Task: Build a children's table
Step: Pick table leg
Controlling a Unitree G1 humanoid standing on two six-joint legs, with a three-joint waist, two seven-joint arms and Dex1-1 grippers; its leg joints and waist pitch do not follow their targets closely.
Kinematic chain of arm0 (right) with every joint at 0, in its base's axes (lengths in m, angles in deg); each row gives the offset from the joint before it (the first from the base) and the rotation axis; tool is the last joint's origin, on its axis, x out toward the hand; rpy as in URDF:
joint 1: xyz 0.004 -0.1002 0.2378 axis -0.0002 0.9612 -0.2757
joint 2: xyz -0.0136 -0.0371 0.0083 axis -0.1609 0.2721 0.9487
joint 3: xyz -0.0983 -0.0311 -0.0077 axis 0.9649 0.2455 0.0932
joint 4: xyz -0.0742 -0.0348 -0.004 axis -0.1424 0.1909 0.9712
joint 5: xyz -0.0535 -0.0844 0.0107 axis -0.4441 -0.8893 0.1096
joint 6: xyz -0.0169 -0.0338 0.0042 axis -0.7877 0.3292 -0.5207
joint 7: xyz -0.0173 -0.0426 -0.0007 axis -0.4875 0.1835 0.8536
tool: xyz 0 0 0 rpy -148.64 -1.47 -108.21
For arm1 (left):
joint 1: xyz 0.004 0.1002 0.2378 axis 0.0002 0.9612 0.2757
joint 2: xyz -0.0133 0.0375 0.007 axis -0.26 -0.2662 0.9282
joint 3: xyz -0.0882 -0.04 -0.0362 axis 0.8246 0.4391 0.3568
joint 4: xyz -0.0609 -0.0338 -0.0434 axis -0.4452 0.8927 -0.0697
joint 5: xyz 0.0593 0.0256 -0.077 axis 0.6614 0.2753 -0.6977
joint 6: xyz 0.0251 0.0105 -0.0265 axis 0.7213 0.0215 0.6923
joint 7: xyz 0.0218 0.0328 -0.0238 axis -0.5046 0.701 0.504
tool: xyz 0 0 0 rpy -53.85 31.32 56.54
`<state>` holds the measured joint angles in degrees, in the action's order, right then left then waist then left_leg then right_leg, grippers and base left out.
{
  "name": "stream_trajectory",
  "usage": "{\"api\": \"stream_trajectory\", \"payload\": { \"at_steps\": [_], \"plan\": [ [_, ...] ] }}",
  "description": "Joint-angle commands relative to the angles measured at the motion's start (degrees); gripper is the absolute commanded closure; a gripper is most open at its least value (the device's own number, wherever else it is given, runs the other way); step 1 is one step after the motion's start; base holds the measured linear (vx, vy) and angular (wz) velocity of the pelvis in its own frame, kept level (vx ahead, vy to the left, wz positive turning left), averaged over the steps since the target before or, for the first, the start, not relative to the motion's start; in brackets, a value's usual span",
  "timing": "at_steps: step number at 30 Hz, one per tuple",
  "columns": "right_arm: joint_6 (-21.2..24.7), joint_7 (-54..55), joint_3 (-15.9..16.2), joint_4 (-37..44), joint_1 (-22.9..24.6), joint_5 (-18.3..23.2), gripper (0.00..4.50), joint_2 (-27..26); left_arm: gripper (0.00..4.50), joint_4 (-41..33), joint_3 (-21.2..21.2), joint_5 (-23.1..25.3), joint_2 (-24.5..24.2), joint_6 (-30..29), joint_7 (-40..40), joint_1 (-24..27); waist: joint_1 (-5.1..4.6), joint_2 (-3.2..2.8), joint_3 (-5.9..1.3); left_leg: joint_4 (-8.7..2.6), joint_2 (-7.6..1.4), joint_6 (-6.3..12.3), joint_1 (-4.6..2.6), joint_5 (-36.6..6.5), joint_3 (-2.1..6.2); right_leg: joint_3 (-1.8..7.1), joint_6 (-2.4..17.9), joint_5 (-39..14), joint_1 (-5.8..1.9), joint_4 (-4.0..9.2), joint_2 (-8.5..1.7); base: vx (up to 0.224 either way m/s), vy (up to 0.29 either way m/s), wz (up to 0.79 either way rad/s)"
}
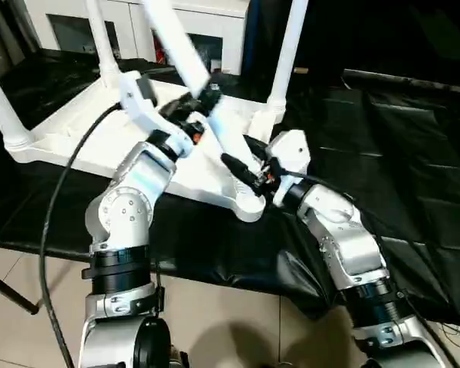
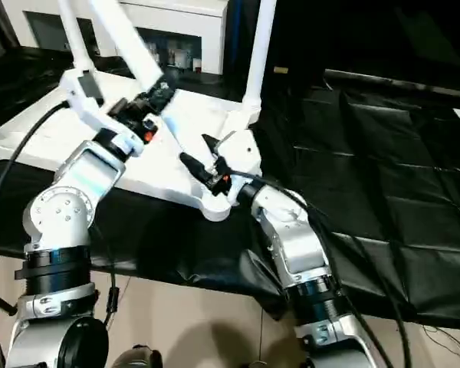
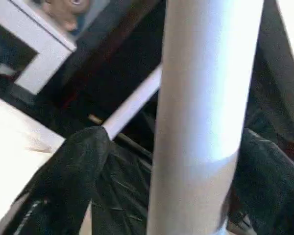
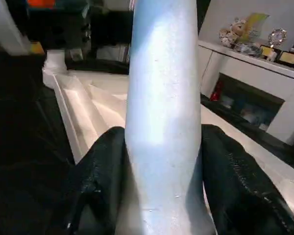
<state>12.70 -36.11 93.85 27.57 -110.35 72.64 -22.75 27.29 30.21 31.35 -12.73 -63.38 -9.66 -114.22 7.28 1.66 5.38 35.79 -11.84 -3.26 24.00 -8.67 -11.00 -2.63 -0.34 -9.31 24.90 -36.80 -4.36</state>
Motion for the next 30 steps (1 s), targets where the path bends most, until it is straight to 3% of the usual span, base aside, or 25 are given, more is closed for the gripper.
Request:
{"api": "stream_trajectory", "payload": {
  "at_steps": [1,8,10,14,15,20,23,24,25,26,30],
  "plan": [
    [0.16,1.36,0.85,0.18,-1.43,-1.82,2.59,0.52,0.74,0.44,-0.25,0.23,-0.10,0.45,1.56,-1.57,0.01,-1.12,-5.77,-4.47,-0.77,-2.84,-2.08,-17.21,1.17,1.75,7.59,-15.12,-2.96,4.94,-2.75,0.000,0.000,0.00],
    [-0.77,1.28,3.23,0.49,-1.72,-4.57,2.59,1.13,1.21,1.15,-1.22,-0.24,0.46,0.20,0.83,-1.58,-0.15,-1.10,-5.77,-4.50,-0.76,-2.74,-2.03,-17.91,1.20,1.72,7.92,-14.58,-3.07,4.93,-2.67,0.000,0.000,0.00],
    [-0.57,1.63,3.31,0.65,-1.86,-4.65,2.59,0.99,1.60,0.85,-1.26,-0.53,0.70,0.09,1.07,-1.44,-0.20,-1.17,-5.76,-4.49,-0.78,-2.72,-2.11,-18.14,1.18,1.72,8.14,-14.48,-3.04,4.93,-2.66,0.000,0.000,0.00],
    [-0.88,2.88,3.75,0.37,-2.17,-5.73,2.59,0.99,1.66,0.52,-1.02,-0.36,0.57,0.78,2.41,-1.22,-0.20,-1.28,-5.77,-4.50,-0.77,-2.80,-2.11,-18.38,1.23,1.70,8.19,-14.50,-3.04,4.92,-2.66,0.000,0.000,0.00],
    [-0.88,2.88,3.75,0.37,-2.17,-5.73,2.59,0.99,1.97,0.52,-1.02,-0.36,0.57,0.78,2.41,-1.22,-0.25,-1.25,-5.75,-4.50,-0.78,-2.81,-2.13,-18.51,1.21,1.70,8.18,-14.56,-3.02,4.95,-2.65,0.000,0.000,0.00],
    [-2.46,3.33,4.47,-0.19,-2.28,-6.96,2.59,1.12,2.36,0.71,-0.42,-0.79,0.30,0.73,2.31,-1.32,-0.35,-1.42,-5.75,-4.49,-0.75,-3.04,-2.23,-19.10,1.23,1.69,8.08,-14.89,-2.97,4.97,-2.62,0.000,0.000,0.00],
    [-2.67,2.08,3.95,0.18,-1.90,-5.06,1.89,0.76,2.53,0.74,-0.45,-1.32,0.18,0.50,1.83,-1.46,-0.46,-1.55,-5.76,-4.50,-0.75,-2.94,-2.22,-19.43,1.26,1.67,8.39,-13.99,-2.97,4.91,-2.50,0.000,0.000,0.00],
    [-2.85,1.21,3.94,0.33,-1.74,-4.36,1.89,0.79,2.57,0.73,-0.48,-1.35,0.16,0.58,1.84,-1.52,-0.41,-1.51,-5.80,-4.49,-0.74,-2.89,-2.24,-19.47,1.25,1.67,8.49,-13.84,-3.01,4.89,-2.52,0.000,0.000,0.00],
    [-3.18,0.44,4.01,0.27,-1.66,-3.99,1.70,1.03,2.65,0.87,-0.56,-1.29,0.13,0.73,1.86,-1.65,-0.47,-1.92,-5.78,-4.50,-0.77,-2.70,-2.25,-19.82,1.25,1.66,8.60,-13.60,-3.00,5.02,-2.53,0.000,0.000,0.00],
    [-3.90,-0.97,4.21,-0.22,-1.64,-3.71,1.70,1.75,2.65,1.13,-1.09,-0.98,-0.24,0.96,1.28,-1.72,-0.49,-1.62,-5.79,-4.46,-0.73,-2.51,-2.20,-19.71,1.25,1.65,8.74,-13.43,-3.13,4.93,-2.54,0.000,0.000,0.00],
    [-3.15,-3.66,3.61,-0.24,-1.70,-1.88,1.32,2.60,2.66,1.03,-2.16,-0.62,-1.14,0.85,-0.35,-1.45,-0.39,-1.58,-5.83,-4.38,-0.74,-2.10,-2.09,-18.66,1.21,1.68,8.79,-13.78,-3.17,4.90,-2.61,0.000,0.000,0.00]
  ]
}}
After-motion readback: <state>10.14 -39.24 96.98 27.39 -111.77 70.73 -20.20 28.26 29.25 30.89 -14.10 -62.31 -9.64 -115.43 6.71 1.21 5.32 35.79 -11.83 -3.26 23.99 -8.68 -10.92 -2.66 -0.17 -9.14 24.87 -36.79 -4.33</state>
